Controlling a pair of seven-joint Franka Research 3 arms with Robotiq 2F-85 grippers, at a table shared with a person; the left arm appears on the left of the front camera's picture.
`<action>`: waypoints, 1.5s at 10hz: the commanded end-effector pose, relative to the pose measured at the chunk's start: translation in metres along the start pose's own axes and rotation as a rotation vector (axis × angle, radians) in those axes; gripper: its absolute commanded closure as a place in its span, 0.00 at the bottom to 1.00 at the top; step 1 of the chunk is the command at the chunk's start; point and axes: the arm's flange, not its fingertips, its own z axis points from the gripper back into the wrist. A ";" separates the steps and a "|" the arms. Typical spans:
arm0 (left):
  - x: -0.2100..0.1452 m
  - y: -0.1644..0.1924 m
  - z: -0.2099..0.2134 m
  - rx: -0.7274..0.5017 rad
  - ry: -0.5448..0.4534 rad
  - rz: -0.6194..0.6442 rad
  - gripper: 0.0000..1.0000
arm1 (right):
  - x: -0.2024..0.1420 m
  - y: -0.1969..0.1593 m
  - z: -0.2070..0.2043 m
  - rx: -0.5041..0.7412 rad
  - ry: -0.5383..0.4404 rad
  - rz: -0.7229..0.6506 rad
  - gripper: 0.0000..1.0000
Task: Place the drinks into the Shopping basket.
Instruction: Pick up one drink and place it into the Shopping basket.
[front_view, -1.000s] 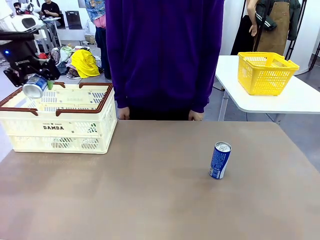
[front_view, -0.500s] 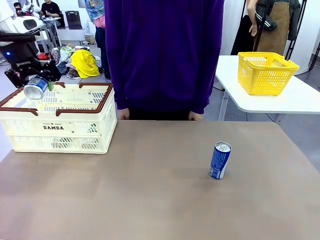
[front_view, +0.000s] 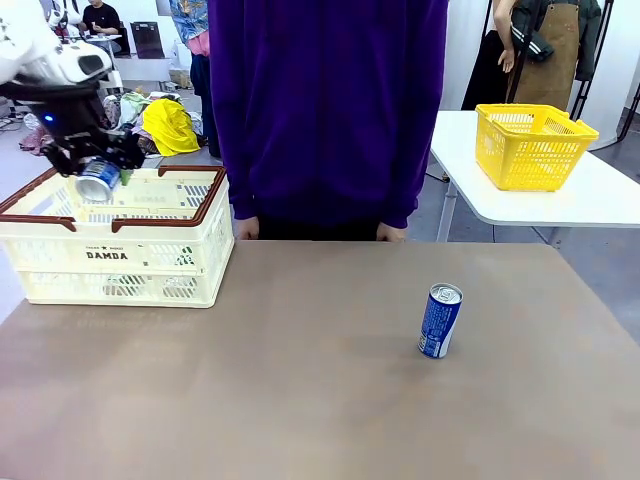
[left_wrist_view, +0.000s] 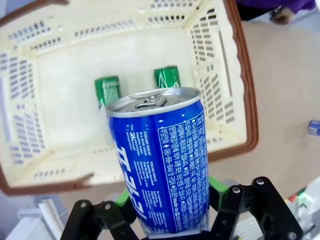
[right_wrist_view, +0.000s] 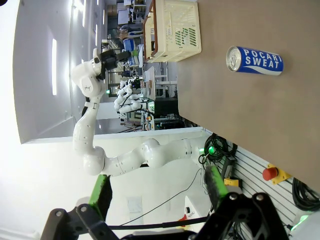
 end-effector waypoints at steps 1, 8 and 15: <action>0.032 0.010 -0.017 -0.046 0.014 0.006 1.00 | 0.003 0.008 -0.001 0.024 -0.011 -0.012 0.00; 0.078 0.023 -0.097 -0.051 0.104 0.019 1.00 | 0.003 0.008 -0.001 0.024 -0.011 -0.012 0.00; 0.067 0.026 -0.149 -0.048 0.146 0.073 1.00 | 0.003 0.008 -0.001 0.024 -0.011 -0.012 0.00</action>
